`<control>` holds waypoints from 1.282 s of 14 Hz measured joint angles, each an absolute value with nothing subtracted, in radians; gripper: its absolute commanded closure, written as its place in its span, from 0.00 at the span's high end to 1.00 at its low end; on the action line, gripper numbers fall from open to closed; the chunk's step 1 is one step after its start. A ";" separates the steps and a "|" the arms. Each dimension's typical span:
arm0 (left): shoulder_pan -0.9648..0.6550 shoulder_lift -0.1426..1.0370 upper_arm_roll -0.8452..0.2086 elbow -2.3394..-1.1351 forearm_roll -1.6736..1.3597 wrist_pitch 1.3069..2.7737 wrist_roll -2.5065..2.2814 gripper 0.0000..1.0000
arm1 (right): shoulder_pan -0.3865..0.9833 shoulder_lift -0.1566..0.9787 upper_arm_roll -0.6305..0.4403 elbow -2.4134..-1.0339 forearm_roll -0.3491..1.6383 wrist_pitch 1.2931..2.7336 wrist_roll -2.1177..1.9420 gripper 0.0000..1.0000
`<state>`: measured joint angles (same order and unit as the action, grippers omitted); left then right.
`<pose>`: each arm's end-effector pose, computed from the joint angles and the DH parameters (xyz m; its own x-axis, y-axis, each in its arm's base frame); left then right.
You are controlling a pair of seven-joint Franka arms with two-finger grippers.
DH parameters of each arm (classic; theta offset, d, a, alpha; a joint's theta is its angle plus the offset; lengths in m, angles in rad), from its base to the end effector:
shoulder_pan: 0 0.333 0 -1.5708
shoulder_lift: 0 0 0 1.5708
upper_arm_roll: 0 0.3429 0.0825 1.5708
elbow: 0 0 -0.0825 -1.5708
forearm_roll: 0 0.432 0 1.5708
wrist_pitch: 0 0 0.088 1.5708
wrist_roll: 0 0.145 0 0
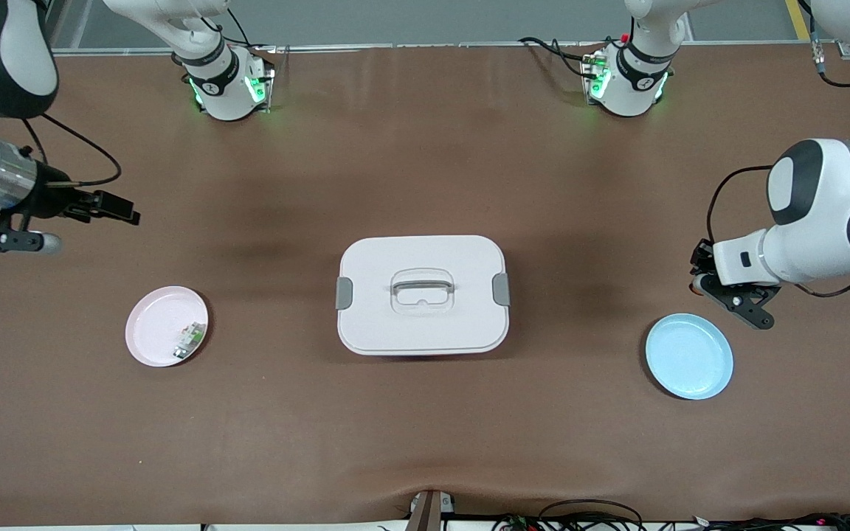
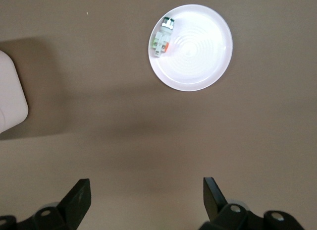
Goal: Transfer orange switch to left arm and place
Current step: 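Carry the switch with the left gripper toward the blue plate, then lower the switch onto the blue plate with the left gripper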
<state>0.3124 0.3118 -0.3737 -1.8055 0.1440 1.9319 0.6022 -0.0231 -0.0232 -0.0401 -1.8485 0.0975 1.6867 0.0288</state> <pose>0.6561 -0.0142 0.3338 0.7419 -0.6558 -0.1396 -0.6516 -0.7543 0.0808 0.5803 -0.0238 0.4937 0.9847 -0.1022 -0.1414 -0.1157 -0.9891 -0.0911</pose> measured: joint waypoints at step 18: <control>0.417 0.475 -0.374 -1.795 0.292 2.193 1.213 0.00 | -0.107 0.012 -0.033 -1.562 0.044 1.520 0.030 1.00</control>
<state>0.4166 0.4747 -0.3737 -1.7953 0.2925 2.1933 1.2126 -0.1067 0.0124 -0.0327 -1.5621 0.0438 1.5199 0.0304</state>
